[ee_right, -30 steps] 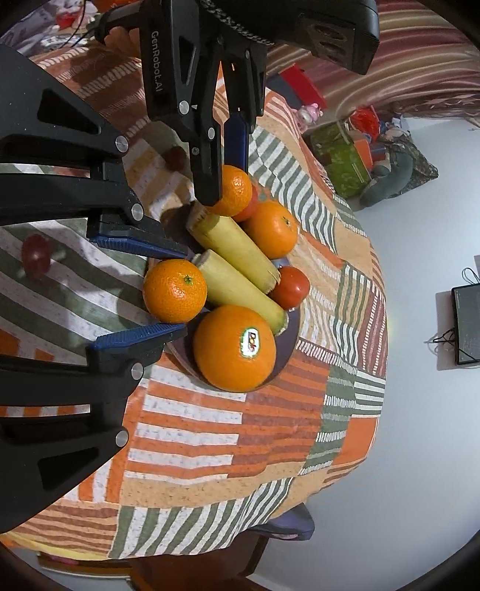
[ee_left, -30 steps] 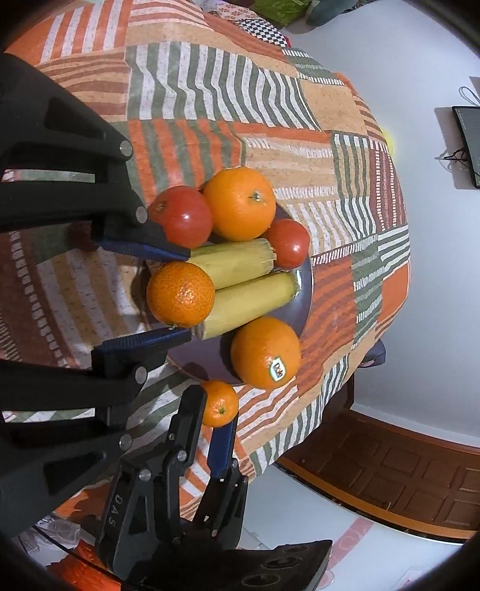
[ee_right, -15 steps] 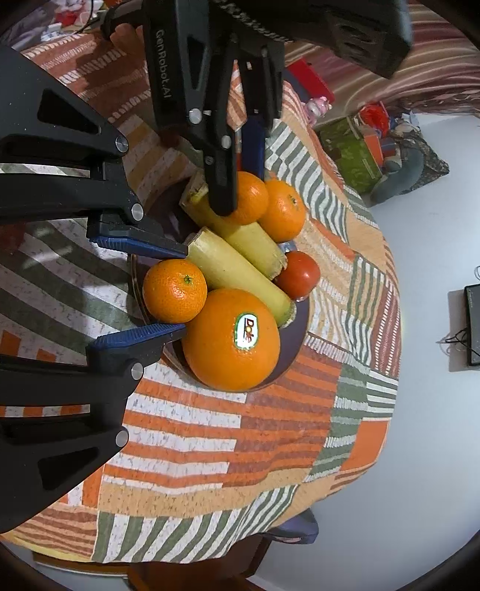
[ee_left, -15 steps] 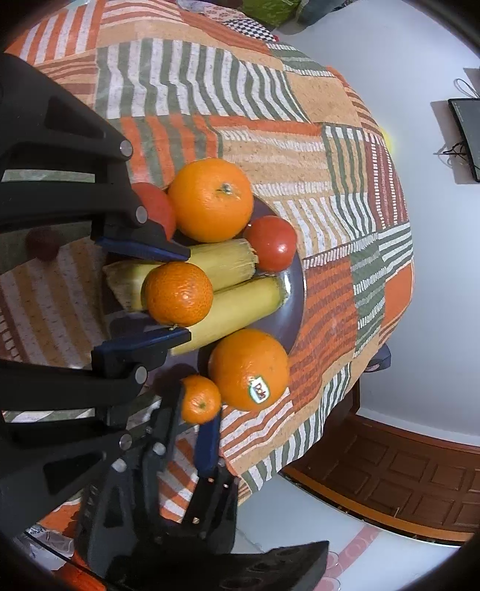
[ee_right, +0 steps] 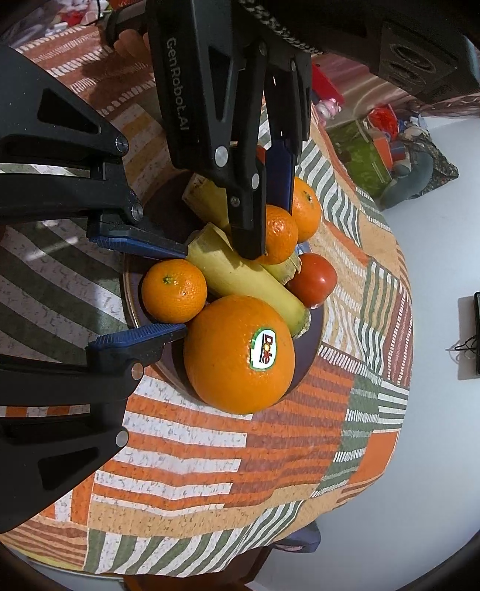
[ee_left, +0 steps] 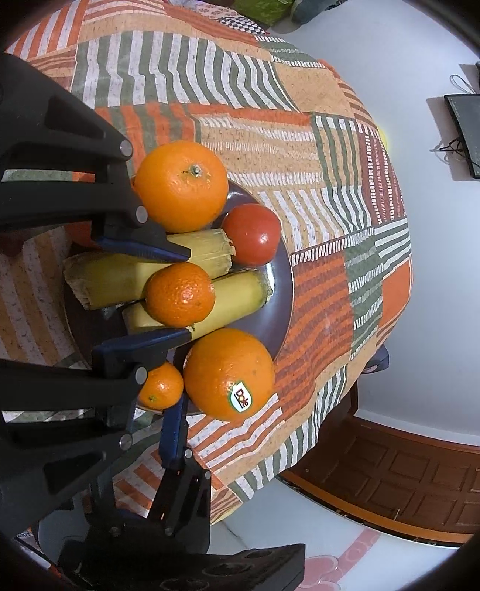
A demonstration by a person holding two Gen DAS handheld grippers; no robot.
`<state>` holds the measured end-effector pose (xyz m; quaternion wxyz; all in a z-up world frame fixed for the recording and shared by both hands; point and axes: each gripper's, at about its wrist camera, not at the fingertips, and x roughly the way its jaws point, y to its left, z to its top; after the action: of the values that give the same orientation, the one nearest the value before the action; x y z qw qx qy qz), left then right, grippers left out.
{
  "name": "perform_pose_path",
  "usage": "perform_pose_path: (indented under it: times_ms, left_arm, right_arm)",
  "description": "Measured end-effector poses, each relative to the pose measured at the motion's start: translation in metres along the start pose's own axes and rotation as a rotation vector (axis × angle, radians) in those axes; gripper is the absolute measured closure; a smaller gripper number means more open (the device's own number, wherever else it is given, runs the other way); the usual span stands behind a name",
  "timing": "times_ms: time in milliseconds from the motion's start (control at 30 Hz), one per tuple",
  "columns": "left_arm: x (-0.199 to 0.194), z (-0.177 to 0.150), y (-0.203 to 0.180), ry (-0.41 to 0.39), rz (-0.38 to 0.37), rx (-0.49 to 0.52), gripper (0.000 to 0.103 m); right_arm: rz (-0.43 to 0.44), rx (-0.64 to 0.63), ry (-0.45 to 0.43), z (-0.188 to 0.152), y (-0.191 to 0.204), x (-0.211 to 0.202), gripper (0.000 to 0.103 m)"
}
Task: Organize fruits
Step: 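Open both tools to set the tangerines on the plate and withdraw, then grasp a dark red plum with the right tool while the left tool grasps another plum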
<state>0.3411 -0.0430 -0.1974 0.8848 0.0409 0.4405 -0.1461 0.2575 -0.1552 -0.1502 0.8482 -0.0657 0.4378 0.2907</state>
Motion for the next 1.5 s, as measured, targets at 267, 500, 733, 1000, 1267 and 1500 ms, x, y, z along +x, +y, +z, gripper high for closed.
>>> perform_pose_path:
  times_ms: [267,500,733,1000,1267,1500]
  left_arm:
    - [-0.009,-0.008,0.001,-0.004,-0.003,-0.007,0.055]
    - [-0.044,-0.012,0.003,-0.072,0.0,-0.029,0.055]
    - [-0.087,-0.025,0.002,-0.116,0.041,-0.007,0.055]
    - [-0.128,-0.051,0.005,-0.128,0.089,-0.026,0.053]
    - [-0.152,-0.081,0.009,-0.129,0.089,-0.048,0.046]
    - [-0.147,-0.102,0.018,-0.083,0.063,-0.104,0.04]
  right_arm:
    - [0.009,0.011,0.002,-0.001,0.0,-0.002,0.069]
    - [-0.016,0.015,-0.022,-0.003,0.002,-0.018,0.063]
    - [-0.03,0.021,-0.077,-0.008,0.007,-0.054,0.063]
    - [-0.042,0.021,-0.139,-0.016,0.022,-0.093,0.063]
    - [-0.051,0.042,-0.145,-0.044,0.035,-0.109,0.063]
    - [-0.076,0.051,-0.105,-0.068,0.042,-0.101,0.063]
